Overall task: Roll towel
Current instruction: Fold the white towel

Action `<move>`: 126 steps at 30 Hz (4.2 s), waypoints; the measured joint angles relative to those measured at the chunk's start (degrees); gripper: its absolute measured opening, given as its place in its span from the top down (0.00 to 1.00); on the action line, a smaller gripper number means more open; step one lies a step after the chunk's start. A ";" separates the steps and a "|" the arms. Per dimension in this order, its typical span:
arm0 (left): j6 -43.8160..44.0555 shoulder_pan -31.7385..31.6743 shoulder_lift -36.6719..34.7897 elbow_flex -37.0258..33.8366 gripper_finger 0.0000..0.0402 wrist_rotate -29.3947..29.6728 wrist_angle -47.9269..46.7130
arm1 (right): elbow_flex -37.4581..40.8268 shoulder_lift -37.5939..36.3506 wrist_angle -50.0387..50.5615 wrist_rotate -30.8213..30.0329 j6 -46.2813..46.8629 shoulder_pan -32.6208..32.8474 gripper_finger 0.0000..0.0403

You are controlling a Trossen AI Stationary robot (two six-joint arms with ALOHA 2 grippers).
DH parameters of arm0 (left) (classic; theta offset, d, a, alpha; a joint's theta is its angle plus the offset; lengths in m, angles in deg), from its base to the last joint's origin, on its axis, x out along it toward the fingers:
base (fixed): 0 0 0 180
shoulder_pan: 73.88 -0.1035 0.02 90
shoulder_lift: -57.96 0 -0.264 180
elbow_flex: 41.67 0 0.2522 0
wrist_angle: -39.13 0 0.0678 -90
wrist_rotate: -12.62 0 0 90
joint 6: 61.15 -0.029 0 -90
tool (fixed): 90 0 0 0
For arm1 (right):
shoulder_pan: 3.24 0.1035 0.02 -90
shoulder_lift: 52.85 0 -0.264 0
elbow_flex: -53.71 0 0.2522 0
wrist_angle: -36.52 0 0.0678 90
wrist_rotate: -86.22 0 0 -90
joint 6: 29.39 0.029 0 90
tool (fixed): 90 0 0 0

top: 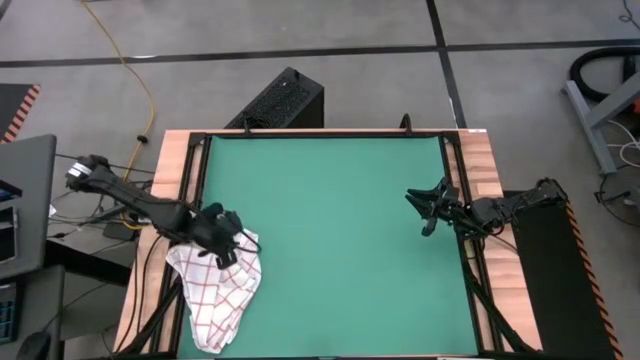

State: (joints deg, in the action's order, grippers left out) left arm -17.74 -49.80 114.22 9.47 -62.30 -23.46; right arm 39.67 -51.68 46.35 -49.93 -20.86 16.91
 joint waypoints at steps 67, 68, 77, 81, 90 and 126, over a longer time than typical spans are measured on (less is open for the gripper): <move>-8.59 10.24 23.62 21.51 1.00 24.99 -12.43 | 0.00 -0.02 0.02 0.02 0.02 0.00 0.72; -11.54 9.43 23.62 23.86 1.00 27.10 -13.01 | 0.00 -0.01 0.02 -0.01 0.02 -0.02 0.72; -43.17 2.82 23.60 43.16 1.00 36.38 -10.72 | 0.00 0.00 -3.87 4.07 -0.15 -1.01 0.72; -55.89 -0.64 23.58 49.90 1.00 36.26 -5.66 | 0.00 0.00 -7.11 7.10 -0.15 -1.80 0.72; -76.52 -10.92 23.56 55.60 1.00 31.72 5.26 | 0.00 7.99 -16.84 13.50 -7.03 -3.98 0.72; -58.29 -12.91 24.41 59.62 1.00 -32.95 -9.32 | -31.32 86.06 -37.69 29.68 -15.05 -5.34 0.72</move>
State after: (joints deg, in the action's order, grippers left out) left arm -76.03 -62.71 138.63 69.10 -95.25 -32.77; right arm 8.35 34.39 8.67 -20.26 -35.91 11.57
